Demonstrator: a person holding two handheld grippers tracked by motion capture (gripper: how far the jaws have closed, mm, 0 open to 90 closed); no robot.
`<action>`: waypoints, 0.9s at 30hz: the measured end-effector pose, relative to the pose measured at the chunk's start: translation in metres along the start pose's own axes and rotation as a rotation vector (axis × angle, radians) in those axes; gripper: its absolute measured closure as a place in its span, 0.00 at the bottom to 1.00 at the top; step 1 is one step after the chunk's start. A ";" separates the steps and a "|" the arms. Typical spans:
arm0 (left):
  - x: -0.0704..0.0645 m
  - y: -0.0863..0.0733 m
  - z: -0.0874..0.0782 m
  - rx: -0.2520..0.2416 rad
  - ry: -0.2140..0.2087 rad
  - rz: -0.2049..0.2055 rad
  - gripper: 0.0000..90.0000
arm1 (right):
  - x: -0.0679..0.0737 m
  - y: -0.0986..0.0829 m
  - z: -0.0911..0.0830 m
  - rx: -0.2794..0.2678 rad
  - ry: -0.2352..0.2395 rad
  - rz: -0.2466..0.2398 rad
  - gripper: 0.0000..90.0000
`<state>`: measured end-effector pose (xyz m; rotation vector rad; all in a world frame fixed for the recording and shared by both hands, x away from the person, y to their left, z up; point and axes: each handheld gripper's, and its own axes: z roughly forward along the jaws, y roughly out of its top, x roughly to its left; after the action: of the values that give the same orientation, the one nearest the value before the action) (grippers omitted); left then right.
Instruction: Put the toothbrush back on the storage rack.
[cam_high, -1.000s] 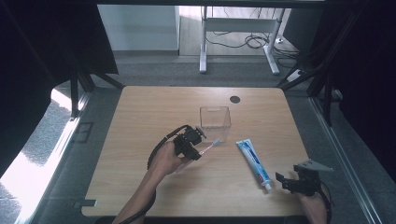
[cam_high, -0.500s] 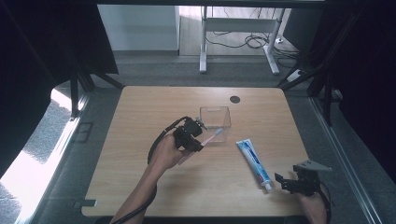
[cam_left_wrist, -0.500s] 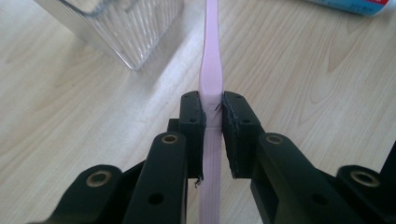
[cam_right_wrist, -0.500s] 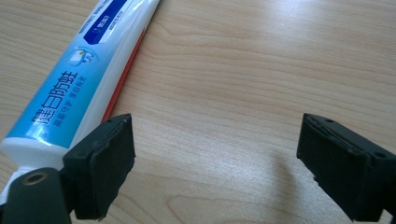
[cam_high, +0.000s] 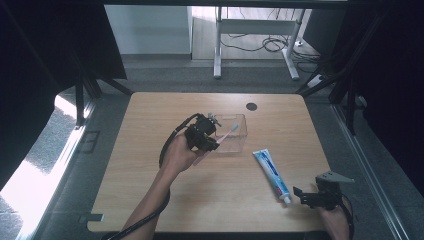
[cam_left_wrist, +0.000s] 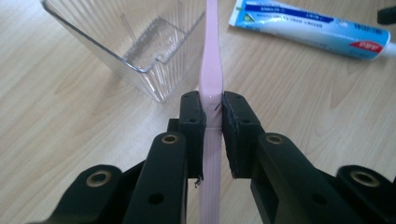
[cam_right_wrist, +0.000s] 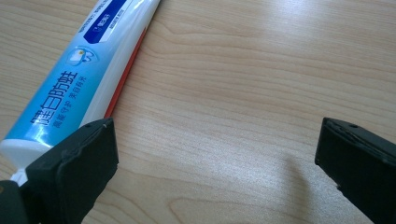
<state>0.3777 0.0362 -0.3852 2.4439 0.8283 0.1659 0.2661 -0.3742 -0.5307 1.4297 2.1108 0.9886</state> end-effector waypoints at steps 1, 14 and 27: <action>0.001 0.001 -0.001 -0.007 0.000 -0.004 0.88 | 0.000 0.000 0.000 0.001 0.000 0.001 0.00; 0.011 0.021 0.001 -0.061 0.028 -0.014 0.88 | 0.000 0.000 0.001 0.002 0.007 -0.005 0.00; 0.017 0.037 0.007 -0.119 0.050 -0.020 0.88 | 0.001 0.000 0.002 0.007 0.008 -0.009 0.00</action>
<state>0.4126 0.0185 -0.3715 2.3280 0.8403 0.2620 0.2668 -0.3729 -0.5316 1.4204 2.1272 0.9860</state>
